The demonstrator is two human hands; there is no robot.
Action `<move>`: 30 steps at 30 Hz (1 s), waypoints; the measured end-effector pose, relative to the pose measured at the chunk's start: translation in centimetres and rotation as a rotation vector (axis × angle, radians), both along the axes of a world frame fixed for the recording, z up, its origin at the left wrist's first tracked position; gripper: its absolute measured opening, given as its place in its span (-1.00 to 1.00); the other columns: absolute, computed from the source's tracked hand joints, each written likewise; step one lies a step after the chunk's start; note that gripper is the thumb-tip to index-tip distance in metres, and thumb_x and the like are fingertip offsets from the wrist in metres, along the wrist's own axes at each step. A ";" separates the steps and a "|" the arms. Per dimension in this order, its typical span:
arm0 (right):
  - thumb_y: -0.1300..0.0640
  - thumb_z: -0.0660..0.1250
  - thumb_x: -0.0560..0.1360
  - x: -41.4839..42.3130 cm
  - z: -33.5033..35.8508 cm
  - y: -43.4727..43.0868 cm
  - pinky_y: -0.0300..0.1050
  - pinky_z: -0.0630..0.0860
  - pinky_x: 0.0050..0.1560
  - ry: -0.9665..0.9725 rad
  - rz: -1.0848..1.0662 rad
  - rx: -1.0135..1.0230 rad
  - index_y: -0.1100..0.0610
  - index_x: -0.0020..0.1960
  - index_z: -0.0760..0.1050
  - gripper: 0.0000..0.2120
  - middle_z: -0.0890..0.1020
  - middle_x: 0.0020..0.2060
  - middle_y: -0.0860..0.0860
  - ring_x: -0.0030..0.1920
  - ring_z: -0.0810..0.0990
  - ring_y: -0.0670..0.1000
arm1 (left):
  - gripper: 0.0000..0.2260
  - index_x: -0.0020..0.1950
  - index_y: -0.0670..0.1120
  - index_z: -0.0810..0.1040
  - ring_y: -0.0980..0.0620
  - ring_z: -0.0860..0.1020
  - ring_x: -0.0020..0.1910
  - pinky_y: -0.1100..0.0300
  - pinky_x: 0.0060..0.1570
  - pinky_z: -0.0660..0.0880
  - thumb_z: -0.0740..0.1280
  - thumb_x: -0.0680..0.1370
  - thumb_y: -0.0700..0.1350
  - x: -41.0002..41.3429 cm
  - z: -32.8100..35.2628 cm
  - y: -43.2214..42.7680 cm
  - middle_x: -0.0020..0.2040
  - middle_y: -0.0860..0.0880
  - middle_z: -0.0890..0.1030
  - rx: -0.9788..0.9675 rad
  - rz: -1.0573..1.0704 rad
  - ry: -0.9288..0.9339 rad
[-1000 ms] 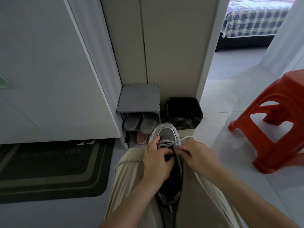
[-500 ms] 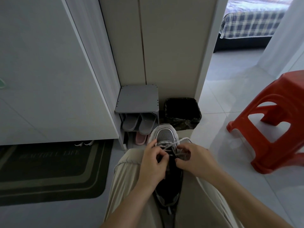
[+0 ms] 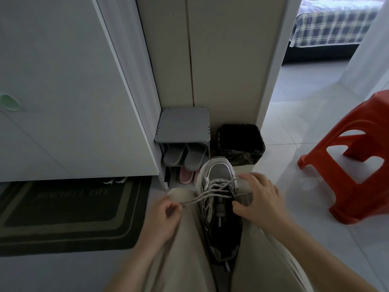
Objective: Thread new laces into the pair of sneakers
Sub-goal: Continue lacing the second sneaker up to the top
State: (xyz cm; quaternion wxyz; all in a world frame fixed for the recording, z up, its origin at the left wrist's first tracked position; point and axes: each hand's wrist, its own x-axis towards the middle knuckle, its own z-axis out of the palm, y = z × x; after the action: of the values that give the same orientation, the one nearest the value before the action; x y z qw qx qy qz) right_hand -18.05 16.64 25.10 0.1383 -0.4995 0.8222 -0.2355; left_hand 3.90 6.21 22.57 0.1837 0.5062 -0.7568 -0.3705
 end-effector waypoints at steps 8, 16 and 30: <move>-0.27 0.41 0.27 0.3 -0.8 0.7 0.11 0.04 0.46 -0.093 -0.147 0.016 -0.11 0.50 -0.04 -0.04 0.13 0.48 0.01 0.46 0.10 0.08 | -0.60 0.35 0.08 0.37 0.11 0.16 0.46 0.24 0.37 0.11 0.32 0.53 0.02 -6.4 1.5 2.8 0.44 0.07 0.25 -0.376 -0.163 0.005; -0.26 0.38 0.26 0.2 -1.1 0.8 0.07 0.03 0.45 -0.088 -0.170 -0.023 -0.10 0.49 -0.01 -0.05 0.16 0.46 -0.02 0.46 0.12 0.05 | -0.79 0.10 0.05 0.59 -0.01 0.05 0.50 -0.05 0.45 0.11 0.34 0.50 0.05 -9.4 0.9 2.5 0.49 0.01 0.21 -0.382 -0.239 -0.238; -0.16 0.40 0.32 0.0 -0.4 0.7 0.08 -0.01 0.47 -0.080 -0.139 -0.018 -0.10 0.50 -0.04 -0.09 0.13 0.45 -0.03 0.45 0.09 0.05 | -0.87 -0.28 0.08 0.56 0.03 0.29 0.42 0.15 0.37 0.13 0.45 0.44 -0.08 -2.8 1.8 -0.7 0.38 -0.05 0.42 -0.180 0.038 0.046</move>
State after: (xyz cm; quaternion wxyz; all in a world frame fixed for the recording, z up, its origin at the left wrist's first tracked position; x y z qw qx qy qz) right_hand -18.09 17.36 24.65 0.1496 -0.4328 0.8464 -0.2718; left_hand 1.15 5.56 24.37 0.2526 0.4936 -0.7728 -0.3089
